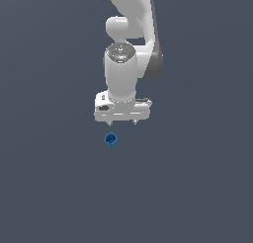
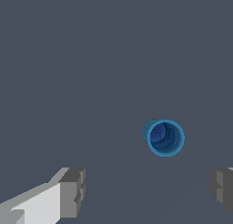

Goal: Pick up the object and move it to a goal position.

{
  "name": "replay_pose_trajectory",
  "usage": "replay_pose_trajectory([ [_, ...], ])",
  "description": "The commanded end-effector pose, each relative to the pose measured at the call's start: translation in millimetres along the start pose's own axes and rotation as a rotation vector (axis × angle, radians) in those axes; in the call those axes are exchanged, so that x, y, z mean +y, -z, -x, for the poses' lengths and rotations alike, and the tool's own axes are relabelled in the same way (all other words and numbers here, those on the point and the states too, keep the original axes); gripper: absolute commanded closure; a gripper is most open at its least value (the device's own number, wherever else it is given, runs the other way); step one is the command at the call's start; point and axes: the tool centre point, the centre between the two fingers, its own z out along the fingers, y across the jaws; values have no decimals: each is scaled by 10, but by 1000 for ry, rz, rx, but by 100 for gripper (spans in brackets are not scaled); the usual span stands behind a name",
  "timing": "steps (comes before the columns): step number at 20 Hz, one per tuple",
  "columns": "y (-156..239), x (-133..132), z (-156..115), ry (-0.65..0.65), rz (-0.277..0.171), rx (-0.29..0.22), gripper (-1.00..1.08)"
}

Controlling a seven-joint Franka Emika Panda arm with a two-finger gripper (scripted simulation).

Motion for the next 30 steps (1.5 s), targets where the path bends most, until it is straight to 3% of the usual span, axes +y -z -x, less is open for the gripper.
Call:
replay_pose_trajectory([
  [1,-59,41,-4,39,1,-1,-92],
  [20,-683,447,-5,462,-6,-11,-92],
  [30,-877,564,12,593,-12,-11,-92],
])
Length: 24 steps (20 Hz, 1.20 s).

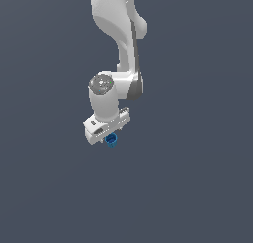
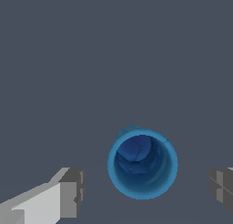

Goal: Pick up the object and move it to a goal position.

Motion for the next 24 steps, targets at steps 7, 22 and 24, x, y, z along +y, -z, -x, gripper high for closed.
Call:
replay_pose_trajectory([
  [7,-48,22,19,33,-1,1,-92],
  [22,-545,17,23,37,-1,1,-92],
  [24,-552,21,19,37,-1,1,-92],
])
